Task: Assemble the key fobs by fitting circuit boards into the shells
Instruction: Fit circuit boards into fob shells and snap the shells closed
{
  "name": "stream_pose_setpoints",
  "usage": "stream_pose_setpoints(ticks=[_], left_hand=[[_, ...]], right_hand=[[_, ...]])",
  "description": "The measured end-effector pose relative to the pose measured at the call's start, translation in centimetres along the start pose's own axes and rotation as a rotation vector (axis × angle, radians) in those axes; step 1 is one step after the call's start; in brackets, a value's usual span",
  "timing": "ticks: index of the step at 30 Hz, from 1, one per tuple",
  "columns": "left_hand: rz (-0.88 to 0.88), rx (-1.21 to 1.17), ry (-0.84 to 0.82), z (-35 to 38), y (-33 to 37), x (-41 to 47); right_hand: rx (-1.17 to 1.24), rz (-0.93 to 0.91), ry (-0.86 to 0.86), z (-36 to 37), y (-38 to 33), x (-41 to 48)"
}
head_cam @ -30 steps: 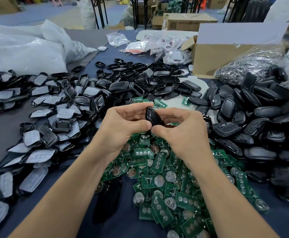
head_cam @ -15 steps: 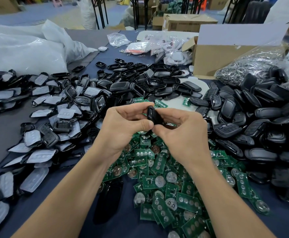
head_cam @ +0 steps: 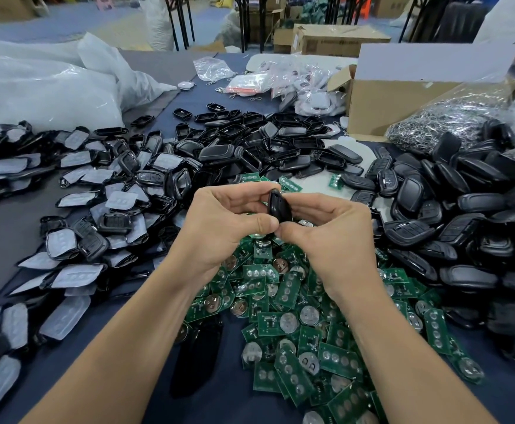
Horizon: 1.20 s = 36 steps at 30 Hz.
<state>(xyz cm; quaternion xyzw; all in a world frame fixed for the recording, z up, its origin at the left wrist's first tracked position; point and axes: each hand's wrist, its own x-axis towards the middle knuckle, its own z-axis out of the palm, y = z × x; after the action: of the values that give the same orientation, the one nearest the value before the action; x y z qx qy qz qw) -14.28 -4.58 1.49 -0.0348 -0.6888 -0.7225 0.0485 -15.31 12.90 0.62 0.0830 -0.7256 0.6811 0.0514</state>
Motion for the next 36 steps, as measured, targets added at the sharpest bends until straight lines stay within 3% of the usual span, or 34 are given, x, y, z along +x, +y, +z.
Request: stream_pose_setpoints(ticks=[17, 25, 29, 34, 36], left_hand=[[-0.005, -0.011, -0.034, -0.1, 0.4, 0.0], [0.022, 0.002, -0.012, 0.2, 0.0, -0.1], [-0.020, -0.005, -0.016, 0.5, 0.2, -0.3], [-0.037, -0.028, 0.125, 1.0, 0.1, -0.3], [-0.040, -0.001, 0.170, 0.8, 0.1, -0.2]], right_hand=[[0.176, 0.046, -0.114, -0.5, 0.1, 0.5], [-0.070, 0.003, -0.051, -0.4, -0.7, 0.1], [-0.296, -0.077, 0.099, 0.4, -1.0, -0.7], [-0.567, -0.237, 0.186, 2.0, -0.9, -1.8], [-0.545, -0.217, 0.154, 1.8, -1.1, -1.5]])
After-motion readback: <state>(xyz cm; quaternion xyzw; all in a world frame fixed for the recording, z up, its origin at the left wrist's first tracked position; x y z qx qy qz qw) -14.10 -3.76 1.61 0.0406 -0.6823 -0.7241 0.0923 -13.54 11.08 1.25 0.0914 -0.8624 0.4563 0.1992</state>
